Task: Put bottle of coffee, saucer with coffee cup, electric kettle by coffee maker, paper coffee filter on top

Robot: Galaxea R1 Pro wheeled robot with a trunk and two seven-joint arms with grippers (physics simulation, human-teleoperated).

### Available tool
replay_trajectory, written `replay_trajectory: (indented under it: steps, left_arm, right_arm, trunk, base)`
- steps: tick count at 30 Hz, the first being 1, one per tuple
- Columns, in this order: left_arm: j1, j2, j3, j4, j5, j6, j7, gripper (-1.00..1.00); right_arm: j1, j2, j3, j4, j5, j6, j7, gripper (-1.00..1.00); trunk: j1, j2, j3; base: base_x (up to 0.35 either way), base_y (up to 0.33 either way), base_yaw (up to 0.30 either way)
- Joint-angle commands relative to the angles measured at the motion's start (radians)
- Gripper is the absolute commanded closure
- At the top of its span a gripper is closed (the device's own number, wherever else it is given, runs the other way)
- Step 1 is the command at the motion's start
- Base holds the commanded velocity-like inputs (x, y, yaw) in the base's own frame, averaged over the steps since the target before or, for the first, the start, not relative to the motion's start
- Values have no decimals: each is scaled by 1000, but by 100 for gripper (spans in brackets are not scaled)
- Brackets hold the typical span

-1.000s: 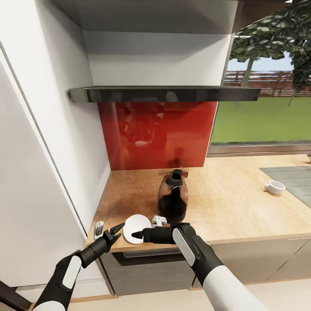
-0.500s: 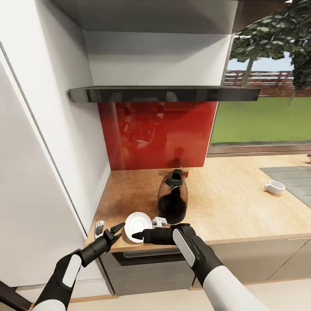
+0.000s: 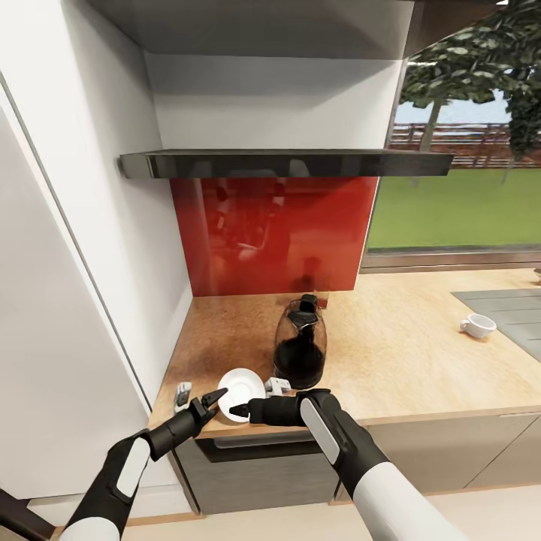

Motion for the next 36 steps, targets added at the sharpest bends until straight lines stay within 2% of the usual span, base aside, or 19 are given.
replay_trajectory:
  steps: [1,17,18,20,24,36]
  left_arm:
    - [-1,-1,2,0,-9,4,0,-100]
    - [-2,-3,0,0,-4,4,-3,-100]
    - [-3,-3,-1,0,-3,4,-6,100]
    - [-3,-3,-5,0,-4,5,-20,100]
    - [-3,-1,-41,0,-2,12,-40,100]
    - [-3,1,-47,0,0,18,-43,100]
  right_arm:
    - [-1,0,0,0,4,4,3,-100]
    - [-1,0,0,0,5,4,3,-100]
    - [-1,0,0,0,5,4,3,-100]
    - [-1,0,0,0,5,4,3,-100]
    - [-1,0,0,0,5,4,3,-100]
    - [-1,0,0,0,5,4,3,-100]
  trunk:
    - [1,-2,-2]
    - [1,-2,-2]
    - [1,-2,-2]
    - [1,-2,-2]
    - [1,-2,-2]
    - [1,-2,-2]
  base:
    - [0,0,0]
    - [0,0,0]
    - [0,0,0]
    - [0,0,0]
    - [0,0,0]
    - [0,0,0]
